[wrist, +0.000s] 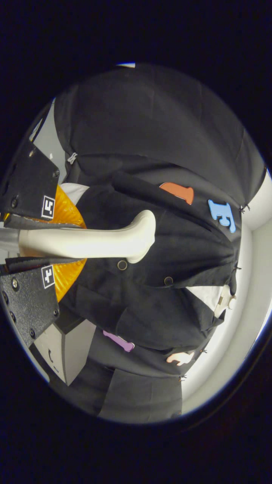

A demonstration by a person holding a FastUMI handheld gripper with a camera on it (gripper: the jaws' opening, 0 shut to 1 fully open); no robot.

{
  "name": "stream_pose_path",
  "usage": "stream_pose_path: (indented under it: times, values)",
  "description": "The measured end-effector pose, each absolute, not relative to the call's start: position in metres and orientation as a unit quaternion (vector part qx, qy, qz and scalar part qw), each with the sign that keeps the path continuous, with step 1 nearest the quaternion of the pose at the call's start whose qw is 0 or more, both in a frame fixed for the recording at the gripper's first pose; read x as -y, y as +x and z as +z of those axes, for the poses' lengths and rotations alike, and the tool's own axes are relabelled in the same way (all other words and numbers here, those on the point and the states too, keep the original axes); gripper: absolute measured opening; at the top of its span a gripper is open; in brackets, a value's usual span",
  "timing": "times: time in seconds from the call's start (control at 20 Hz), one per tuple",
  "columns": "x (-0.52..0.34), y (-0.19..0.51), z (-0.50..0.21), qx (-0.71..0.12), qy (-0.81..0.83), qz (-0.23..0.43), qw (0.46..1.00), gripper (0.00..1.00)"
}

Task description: Iron the clothes twice with a garment steamer, once on the left side and once on the right side.

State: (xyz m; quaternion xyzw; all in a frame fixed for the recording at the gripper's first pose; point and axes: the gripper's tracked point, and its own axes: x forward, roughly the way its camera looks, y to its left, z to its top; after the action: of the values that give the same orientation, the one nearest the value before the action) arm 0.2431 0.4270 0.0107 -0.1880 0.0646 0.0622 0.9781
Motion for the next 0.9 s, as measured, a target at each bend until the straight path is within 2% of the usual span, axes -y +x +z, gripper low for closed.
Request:
stream_pose_path:
  times: [0.7, 0.9]
  values:
    - [-0.408, 0.219, -0.096, -0.197, -0.219, 0.05, 0.954, 0.31]
    - [-0.394, 0.2, -0.14, -0.259, -0.193, 0.084, 0.943, 0.31]
